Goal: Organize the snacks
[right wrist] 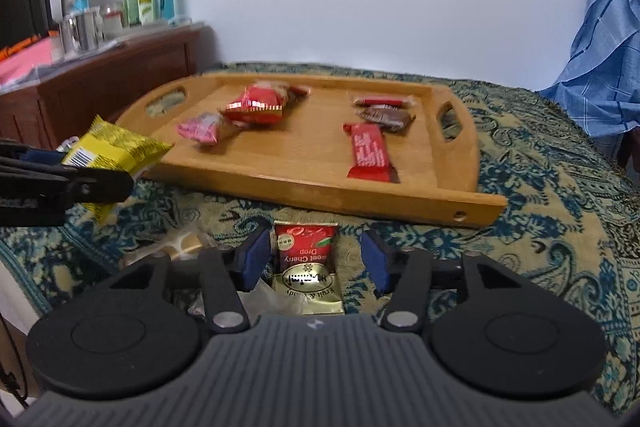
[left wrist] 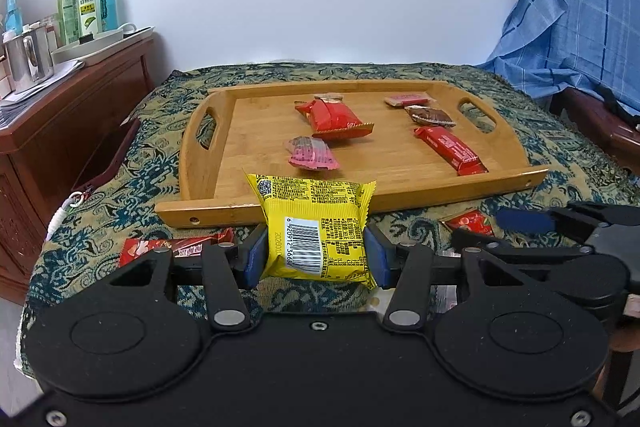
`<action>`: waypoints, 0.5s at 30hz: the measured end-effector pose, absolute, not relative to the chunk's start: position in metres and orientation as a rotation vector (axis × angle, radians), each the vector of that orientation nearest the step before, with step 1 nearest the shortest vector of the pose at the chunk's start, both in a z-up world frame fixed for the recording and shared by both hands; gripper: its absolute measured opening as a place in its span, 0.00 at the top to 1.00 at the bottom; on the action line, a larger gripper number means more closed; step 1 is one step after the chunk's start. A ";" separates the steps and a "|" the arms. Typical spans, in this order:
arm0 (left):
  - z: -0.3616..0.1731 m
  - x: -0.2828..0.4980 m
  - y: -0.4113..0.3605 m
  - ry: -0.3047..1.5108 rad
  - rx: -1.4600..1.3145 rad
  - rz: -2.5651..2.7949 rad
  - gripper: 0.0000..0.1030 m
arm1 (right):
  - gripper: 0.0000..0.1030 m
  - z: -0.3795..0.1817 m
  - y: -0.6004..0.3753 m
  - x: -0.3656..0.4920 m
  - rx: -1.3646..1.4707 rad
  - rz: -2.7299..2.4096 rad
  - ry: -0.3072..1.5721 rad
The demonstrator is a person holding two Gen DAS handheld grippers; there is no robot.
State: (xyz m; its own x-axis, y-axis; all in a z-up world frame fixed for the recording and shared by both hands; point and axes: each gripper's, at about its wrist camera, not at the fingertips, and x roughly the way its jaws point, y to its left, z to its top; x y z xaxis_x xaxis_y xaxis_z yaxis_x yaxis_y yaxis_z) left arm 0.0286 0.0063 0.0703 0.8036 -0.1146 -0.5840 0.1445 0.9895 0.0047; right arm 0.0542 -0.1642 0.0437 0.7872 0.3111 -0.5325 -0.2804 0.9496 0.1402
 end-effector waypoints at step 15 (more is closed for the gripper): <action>0.067 0.029 0.001 0.623 0.047 -0.152 0.53 | 0.69 0.045 -0.163 0.013 0.043 0.418 0.572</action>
State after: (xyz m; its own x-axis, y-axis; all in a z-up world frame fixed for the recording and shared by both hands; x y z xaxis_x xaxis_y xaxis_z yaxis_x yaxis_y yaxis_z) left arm 0.0294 0.0015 0.0669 0.8014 -0.1274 -0.5844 0.1555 0.9878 -0.0022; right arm 0.0128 -0.1627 0.0452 0.7593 0.3955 -0.5168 -0.3719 0.9154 0.1541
